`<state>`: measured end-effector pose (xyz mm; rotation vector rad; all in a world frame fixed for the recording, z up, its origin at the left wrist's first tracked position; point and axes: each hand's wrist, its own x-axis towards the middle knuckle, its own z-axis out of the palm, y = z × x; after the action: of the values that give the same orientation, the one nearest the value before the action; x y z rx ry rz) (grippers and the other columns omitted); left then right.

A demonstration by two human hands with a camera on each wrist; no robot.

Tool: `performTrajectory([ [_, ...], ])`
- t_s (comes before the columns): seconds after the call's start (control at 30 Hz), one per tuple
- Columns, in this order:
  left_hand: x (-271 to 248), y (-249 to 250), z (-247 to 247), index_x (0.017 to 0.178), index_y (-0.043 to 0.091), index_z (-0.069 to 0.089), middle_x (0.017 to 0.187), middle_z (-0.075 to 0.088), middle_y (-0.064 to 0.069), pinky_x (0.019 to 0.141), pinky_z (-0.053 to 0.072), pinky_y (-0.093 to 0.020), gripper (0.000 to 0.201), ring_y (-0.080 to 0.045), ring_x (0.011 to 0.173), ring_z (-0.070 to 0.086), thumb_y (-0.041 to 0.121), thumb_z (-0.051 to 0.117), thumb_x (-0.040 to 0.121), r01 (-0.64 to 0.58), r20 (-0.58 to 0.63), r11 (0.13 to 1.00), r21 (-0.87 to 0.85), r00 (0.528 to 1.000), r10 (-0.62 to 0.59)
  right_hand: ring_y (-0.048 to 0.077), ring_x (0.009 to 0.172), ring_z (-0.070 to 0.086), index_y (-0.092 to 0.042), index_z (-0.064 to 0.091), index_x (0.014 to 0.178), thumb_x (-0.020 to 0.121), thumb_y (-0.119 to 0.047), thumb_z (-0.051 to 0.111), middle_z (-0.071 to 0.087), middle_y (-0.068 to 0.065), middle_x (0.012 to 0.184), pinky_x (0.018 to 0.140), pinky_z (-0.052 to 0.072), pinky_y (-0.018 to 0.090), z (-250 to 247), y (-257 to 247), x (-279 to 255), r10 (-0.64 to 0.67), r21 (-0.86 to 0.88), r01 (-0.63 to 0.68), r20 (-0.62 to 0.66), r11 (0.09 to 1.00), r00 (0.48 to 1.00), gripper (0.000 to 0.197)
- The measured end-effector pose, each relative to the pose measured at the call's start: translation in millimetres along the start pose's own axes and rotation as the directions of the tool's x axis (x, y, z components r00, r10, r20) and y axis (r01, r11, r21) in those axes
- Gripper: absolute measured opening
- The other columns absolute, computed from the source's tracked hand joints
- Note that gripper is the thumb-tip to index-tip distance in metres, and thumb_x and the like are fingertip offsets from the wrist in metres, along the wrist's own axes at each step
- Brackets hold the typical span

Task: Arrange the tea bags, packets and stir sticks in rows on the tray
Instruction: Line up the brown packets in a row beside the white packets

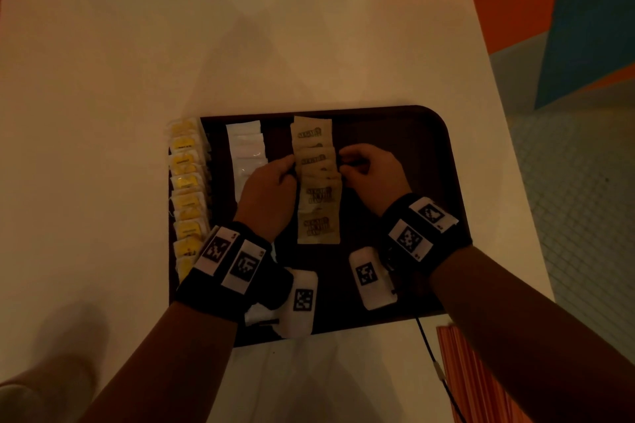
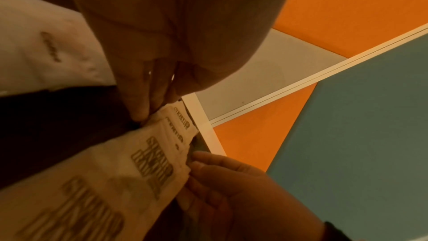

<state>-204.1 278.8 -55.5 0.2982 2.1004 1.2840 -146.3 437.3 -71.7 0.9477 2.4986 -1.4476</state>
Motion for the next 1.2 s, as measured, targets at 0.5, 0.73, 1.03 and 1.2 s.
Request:
performTrajectory([
  [0.5,-15.2,-1.7,8.1,0.138,0.005,0.034,0.139,0.045,-0.016,0.108,0.037,-0.047,0.045,-0.028,0.127,0.045,0.0,0.039,0.093,0.15,-0.098,0.967,-0.207,0.98,-0.173,0.018,0.086,0.063,-0.02,0.059,0.085,0.08,-0.017,0.067,0.059,-0.006,0.081,0.079,0.057,0.042,5.8,-0.4,-9.5,0.066,0.07,-0.064,-0.025,0.995,0.998,0.01],
  [0.73,-30.8,-11.8,13.5,0.135,0.01,0.038,0.129,0.053,-0.016,0.103,0.042,-0.048,0.042,-0.029,0.118,0.052,0.004,0.038,0.093,0.208,-0.076,0.953,-0.222,0.97,-0.229,0.016,0.085,0.064,-0.022,0.056,0.084,0.08,-0.023,0.068,0.063,-0.001,0.088,0.077,0.058,0.041,1.5,2.5,-24.7,0.096,0.049,-0.097,0.03,0.994,0.995,0.012],
  [1.03,-45.7,-12.7,15.0,0.136,0.011,0.036,0.136,0.048,-0.013,0.102,0.042,-0.035,0.044,-0.023,0.124,0.048,0.001,0.038,0.094,0.184,-0.077,0.956,-0.229,0.975,-0.206,0.014,0.083,0.061,-0.022,0.056,0.084,0.08,-0.017,0.066,0.056,-0.01,0.08,0.079,0.057,0.036,-0.6,8.2,-34.5,0.083,0.012,-0.083,0.005,0.997,0.997,0.012],
  [1.2,-59.2,-17.2,14.4,0.135,0.015,0.038,0.13,0.053,-0.009,0.09,0.044,-0.026,0.045,-0.02,0.114,0.054,0.004,0.044,0.091,0.145,-0.078,0.989,-0.002,0.986,-0.145,0.003,0.075,0.049,-0.021,0.057,0.093,0.074,-0.028,0.073,0.05,-0.009,0.086,0.059,0.036,0.01,0.2,11.0,-55.1,0.104,-0.209,-0.078,0.118,0.975,0.988,0.026],
])
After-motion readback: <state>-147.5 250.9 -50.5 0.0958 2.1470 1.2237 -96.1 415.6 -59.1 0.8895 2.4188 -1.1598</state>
